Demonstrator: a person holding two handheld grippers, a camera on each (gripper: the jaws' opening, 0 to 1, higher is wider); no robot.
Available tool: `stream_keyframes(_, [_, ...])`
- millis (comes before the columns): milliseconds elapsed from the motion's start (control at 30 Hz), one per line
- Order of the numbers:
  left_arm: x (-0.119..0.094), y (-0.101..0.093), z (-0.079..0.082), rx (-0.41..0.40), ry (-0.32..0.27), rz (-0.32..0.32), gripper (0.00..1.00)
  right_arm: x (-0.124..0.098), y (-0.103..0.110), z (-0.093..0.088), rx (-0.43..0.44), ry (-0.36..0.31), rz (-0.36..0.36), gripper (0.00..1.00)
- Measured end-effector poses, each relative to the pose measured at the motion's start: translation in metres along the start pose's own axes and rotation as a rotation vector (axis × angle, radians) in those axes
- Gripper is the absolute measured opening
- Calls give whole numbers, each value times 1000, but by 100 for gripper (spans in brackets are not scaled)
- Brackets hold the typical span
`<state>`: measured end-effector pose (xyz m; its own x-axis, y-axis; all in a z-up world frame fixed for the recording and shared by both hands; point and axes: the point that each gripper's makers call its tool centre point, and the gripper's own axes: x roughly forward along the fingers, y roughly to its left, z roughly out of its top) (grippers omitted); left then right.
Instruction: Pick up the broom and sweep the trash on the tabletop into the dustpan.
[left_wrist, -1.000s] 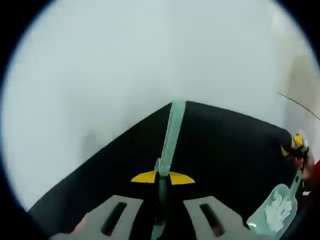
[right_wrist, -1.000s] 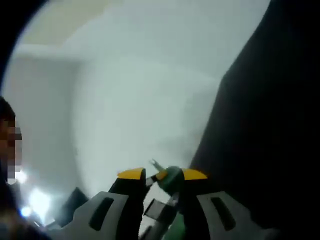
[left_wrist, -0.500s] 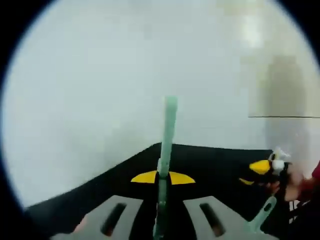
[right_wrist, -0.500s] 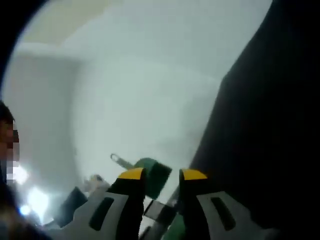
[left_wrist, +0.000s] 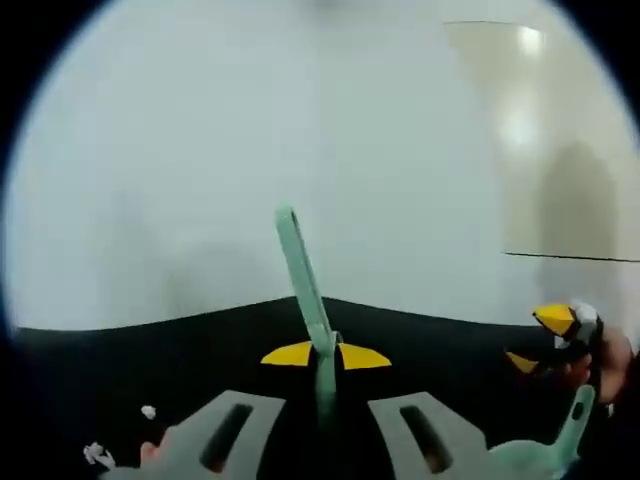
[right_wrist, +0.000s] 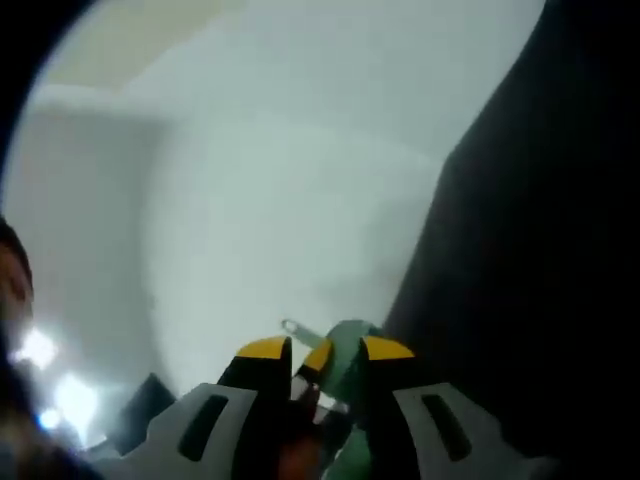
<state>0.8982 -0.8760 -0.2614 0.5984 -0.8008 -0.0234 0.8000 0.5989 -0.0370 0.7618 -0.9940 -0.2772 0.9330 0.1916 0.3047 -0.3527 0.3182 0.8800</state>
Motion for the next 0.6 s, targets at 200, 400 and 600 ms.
stream_keyframes(200, [3,-7,2,65,1,-26,5,0,-1,-1,-5,5,-5,28])
stream_keyframes(400, [-8,-14,9,62,-10,-43,4,-4,-6,-15,111,111,-66,28])
stream_keyframes(600, [-25,-31,53,179,-122,-64,4,-35,-10,-45,106,347,-200,32])
